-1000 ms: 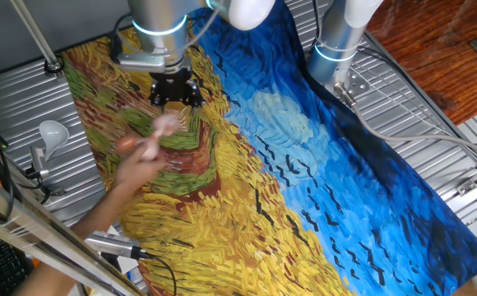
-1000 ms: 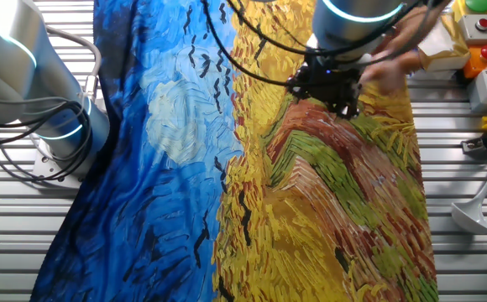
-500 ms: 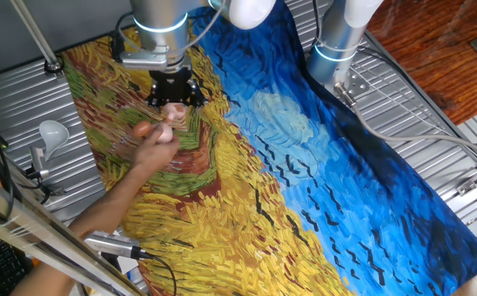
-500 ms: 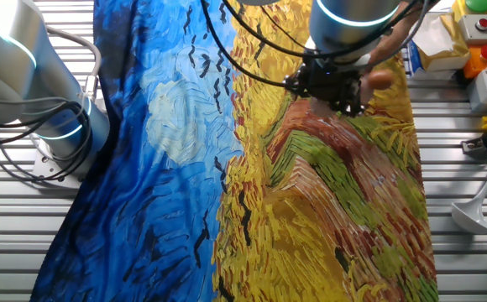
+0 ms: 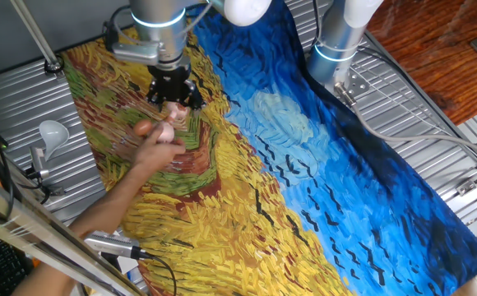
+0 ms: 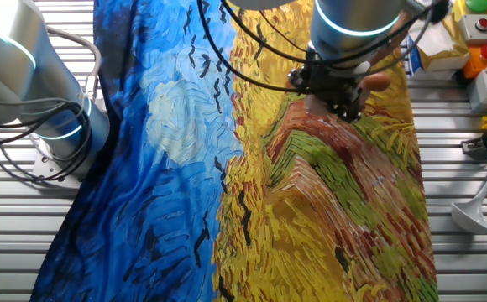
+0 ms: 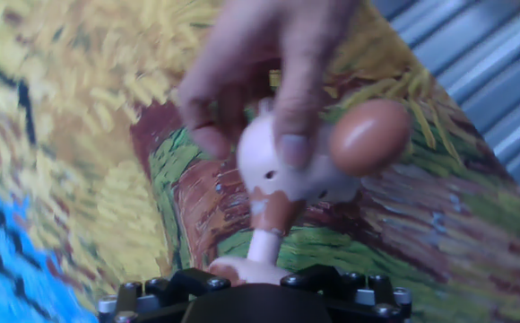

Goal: Receive something handed over by a human

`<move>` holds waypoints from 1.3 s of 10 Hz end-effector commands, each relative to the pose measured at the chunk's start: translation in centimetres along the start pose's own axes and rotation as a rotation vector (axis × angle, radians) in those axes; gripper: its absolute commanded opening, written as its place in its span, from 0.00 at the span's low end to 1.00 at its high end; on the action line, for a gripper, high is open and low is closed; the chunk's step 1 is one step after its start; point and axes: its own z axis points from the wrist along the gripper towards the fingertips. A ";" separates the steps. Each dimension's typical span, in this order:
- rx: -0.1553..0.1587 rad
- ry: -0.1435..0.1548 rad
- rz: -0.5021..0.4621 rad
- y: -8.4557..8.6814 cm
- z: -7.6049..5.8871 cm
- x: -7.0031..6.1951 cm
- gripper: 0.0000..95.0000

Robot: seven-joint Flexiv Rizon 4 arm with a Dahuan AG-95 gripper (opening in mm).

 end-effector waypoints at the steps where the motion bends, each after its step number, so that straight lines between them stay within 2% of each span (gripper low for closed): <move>1: -0.014 -0.004 0.331 0.4 0.3 -0.8 0.00; 5: -0.027 0.016 0.345 0.4 0.2 -0.9 0.00; 11: -0.033 0.021 0.332 0.3 -0.1 -0.9 0.00; 13: -0.040 0.024 0.318 -0.2 -0.3 -0.7 0.00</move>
